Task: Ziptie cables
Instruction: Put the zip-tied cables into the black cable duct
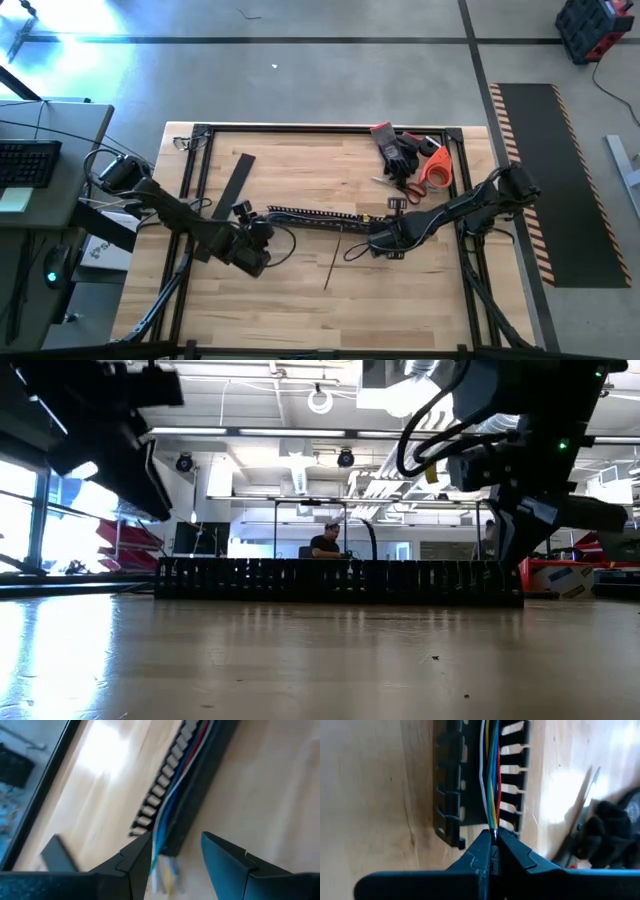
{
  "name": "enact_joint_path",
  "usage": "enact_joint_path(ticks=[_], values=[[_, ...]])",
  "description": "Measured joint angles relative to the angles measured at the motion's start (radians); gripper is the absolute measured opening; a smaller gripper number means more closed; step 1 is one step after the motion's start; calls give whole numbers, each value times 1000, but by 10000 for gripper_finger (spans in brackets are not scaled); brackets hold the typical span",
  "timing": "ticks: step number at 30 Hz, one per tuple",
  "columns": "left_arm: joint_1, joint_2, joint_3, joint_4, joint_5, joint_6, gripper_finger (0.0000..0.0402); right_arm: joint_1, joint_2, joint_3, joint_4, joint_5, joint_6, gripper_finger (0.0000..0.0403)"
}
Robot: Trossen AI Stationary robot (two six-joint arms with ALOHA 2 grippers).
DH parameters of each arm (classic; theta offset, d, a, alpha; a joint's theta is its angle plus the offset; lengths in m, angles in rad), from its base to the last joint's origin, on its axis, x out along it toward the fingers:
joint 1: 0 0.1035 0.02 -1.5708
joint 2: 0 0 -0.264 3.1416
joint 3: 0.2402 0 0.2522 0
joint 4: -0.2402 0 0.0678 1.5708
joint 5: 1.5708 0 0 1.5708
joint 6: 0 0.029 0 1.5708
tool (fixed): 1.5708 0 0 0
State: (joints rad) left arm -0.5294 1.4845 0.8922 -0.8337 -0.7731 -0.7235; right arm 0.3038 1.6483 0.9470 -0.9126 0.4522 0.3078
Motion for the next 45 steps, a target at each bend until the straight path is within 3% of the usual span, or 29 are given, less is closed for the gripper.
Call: enact_joint_path(ticks=[10,27,35,39,45], values=[[-116,0,26,135,-46,-7,156,0,-22,20,-61,8,-19,15],[-247,0,26,184,-174,-101,156,44,-23,20,-116,-16,-10,107],[-251,2,20,182,-172,-122,156,140,-142,19,-72,31,33,111],[-248,6,20,181,-136,-158,156,164,-239,-42,86,41,54,111],[-241,6,20,180,-95,-208,156,118,-354,-335,632,2,6,112]])
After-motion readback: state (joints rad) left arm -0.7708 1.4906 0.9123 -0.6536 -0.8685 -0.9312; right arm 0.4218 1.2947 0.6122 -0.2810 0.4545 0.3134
